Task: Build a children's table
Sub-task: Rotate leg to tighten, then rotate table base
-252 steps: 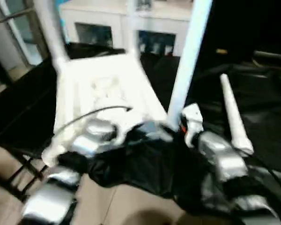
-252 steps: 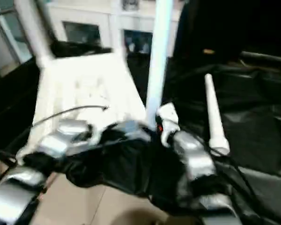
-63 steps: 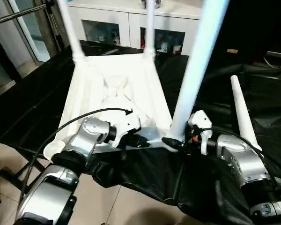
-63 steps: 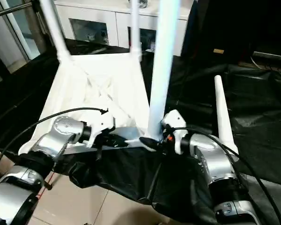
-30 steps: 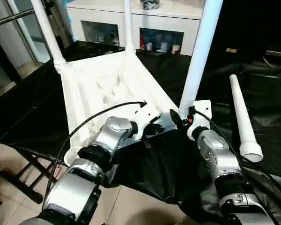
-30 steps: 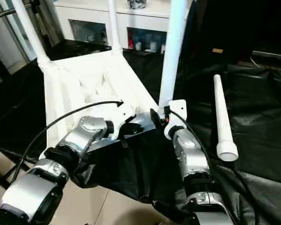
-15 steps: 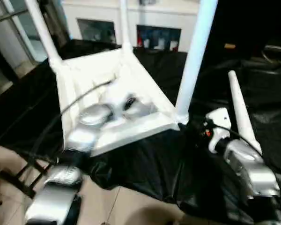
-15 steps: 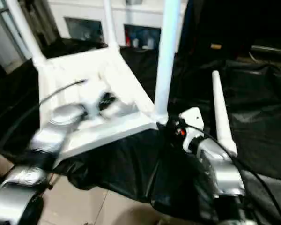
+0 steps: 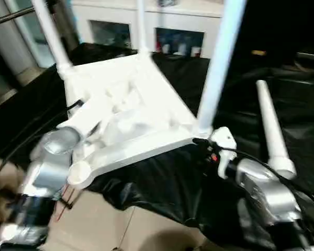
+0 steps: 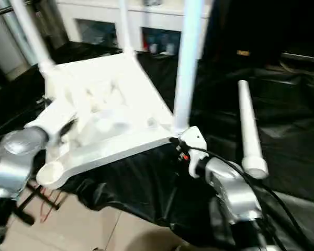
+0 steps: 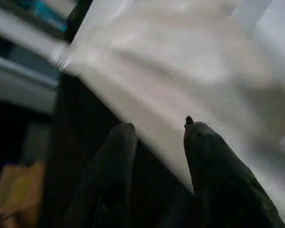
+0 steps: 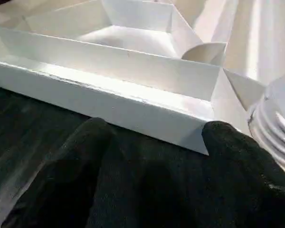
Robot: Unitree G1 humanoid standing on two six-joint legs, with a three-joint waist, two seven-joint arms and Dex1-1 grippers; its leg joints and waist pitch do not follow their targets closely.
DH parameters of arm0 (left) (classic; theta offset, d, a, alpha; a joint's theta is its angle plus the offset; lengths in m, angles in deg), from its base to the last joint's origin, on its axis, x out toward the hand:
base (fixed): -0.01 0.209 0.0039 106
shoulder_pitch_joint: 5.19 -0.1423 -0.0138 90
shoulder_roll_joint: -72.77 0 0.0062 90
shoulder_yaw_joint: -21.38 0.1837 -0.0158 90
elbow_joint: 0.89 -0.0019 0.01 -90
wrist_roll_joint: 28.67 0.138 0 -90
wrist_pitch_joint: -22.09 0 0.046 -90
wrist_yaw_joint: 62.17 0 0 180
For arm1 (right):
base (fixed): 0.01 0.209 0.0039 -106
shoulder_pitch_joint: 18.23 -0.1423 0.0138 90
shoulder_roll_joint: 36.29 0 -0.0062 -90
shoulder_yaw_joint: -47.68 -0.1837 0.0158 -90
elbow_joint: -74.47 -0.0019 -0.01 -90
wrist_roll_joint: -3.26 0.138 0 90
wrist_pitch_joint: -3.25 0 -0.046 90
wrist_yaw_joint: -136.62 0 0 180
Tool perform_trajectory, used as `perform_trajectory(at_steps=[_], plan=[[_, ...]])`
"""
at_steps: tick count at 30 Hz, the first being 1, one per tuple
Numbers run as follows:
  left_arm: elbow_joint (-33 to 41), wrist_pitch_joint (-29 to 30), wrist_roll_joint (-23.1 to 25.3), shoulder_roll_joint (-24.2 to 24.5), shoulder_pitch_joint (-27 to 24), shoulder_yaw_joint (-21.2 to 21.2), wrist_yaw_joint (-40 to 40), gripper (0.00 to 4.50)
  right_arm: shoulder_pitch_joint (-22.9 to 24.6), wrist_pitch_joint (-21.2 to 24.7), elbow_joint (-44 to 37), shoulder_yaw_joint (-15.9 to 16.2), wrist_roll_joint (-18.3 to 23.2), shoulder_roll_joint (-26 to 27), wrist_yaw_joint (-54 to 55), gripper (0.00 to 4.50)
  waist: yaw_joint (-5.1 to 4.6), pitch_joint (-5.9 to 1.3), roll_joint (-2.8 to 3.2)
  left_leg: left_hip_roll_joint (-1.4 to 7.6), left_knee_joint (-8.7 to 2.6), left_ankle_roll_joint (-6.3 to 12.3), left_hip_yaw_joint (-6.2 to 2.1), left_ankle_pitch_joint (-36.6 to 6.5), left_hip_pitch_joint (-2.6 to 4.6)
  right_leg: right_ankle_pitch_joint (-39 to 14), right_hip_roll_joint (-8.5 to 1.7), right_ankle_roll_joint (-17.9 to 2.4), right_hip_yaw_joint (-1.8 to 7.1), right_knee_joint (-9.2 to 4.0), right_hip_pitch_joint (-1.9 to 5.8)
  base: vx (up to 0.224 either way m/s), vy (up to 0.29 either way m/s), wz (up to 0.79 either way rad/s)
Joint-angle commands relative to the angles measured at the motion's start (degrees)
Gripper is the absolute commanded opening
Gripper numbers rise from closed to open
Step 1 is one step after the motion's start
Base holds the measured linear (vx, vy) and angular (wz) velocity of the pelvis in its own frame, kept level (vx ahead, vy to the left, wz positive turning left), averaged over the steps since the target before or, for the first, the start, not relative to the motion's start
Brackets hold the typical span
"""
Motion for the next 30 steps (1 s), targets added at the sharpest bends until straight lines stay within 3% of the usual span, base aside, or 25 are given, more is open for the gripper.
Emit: perform_trajectory(at_steps=[1,2,5,10,11,17,19,24,30], plan=[[1.1,1.4,1.8,1.4,-0.4,1.3,1.1,1.92,-0.7,1.1,0.9,1.2,-0.3,0.6,0.6,3.17,-0.06,-3.63,-0.27,1.07,-4.04,3.93,-0.15,-8.8,0.55,-13.6,-2.33,-11.6,2.52,-3.26,2.98,0.000,0.000,0.00],[0.8,1.6,2.1,2.2,-0.7,1.5,1.6,1.92,-0.9,1.1,1.1,1.8,-0.5,0.9,0.3,3.12,-0.01,-3.65,0.01,1.03,-4.06,3.70,-0.21,-9.1,0.44,-13.4,-2.44,-11.6,2.58,-3.17,3.10,0.000,0.000,0.00],[1.8,4.6,2.9,4.0,-2.0,2.8,4.1,1.54,-1.7,0.8,2.3,3.1,-1.4,1.7,0.5,2.82,0.00,-3.78,0.01,1.00,-4.07,3.35,-0.30,-8.9,0.36,-12.8,-2.52,-11.6,2.58,-2.97,3.17,0.000,0.000,0.00],[0.3,5.9,-1.8,2.5,-2.5,3.8,7.8,1.09,-4.1,-0.5,6.7,3.6,-3.2,3.1,2.8,2.37,0.02,-3.82,-0.04,0.86,-3.89,3.19,-0.14,-8.1,0.35,-10.8,-2.51,-13.1,2.69,-2.81,3.15,0.000,0.000,0.00],[-0.1,6.0,-2.6,2.1,-2.5,3.7,8.2,1.04,-4.3,-0.6,7.1,3.6,-3.3,3.2,3.1,2.29,0.05,-3.77,-0.34,0.86,-3.88,3.16,-0.09,-8.5,0.34,-11.2,-2.59,-13.1,2.72,-2.84,3.12,0.000,0.000,0.00],[-2.5,3.4,-4.5,3.3,-1.7,5.4,12.8,0.49,-6.2,-1.7,9.8,3.4,-3.9,3.6,4.6,1.80,-0.11,-3.70,-0.23,0.78,-3.99,2.49,-0.26,-10.6,0.27,-14.9,-2.70,-11.5,2.70,-3.12,3.24,0.000,0.000,0.00],[-2.4,4.0,-5.4,3.9,-1.5,6.4,15.7,0.22,-6.8,-2.0,10.6,3.1,-4.1,3.7,4.8,1.56,-0.10,-3.61,-0.60,0.79,-3.94,2.50,-0.18,-10.7,0.35,-16.1,-2.72,-11.3,2.79,-3.19,3.05,0.000,0.000,0.00],[-0.7,5.8,-8.9,6.1,-2.0,10.3,24.1,0.00,-8.6,-3.2,13.3,2.8,-4.5,3.8,5.9,1.24,-0.27,-3.52,-0.41,0.85,-4.16,1.69,-0.34,-11.9,0.36,-17.7,-2.72,-11.1,2.81,-3.09,2.97,0.000,0.000,0.00],[1.7,5.9,-15.0,3.3,-0.6,12.5,31.3,0.00,-10.4,-4.4,16.1,1.8,-4.9,4.0,7.7,0.86,-0.23,-3.60,-0.66,0.82,-4.07,1.51,-0.19,-11.0,0.44,-16.7,-2.70,-11.7,2.92,-3.02,3.04,0.000,0.000,0.00]])
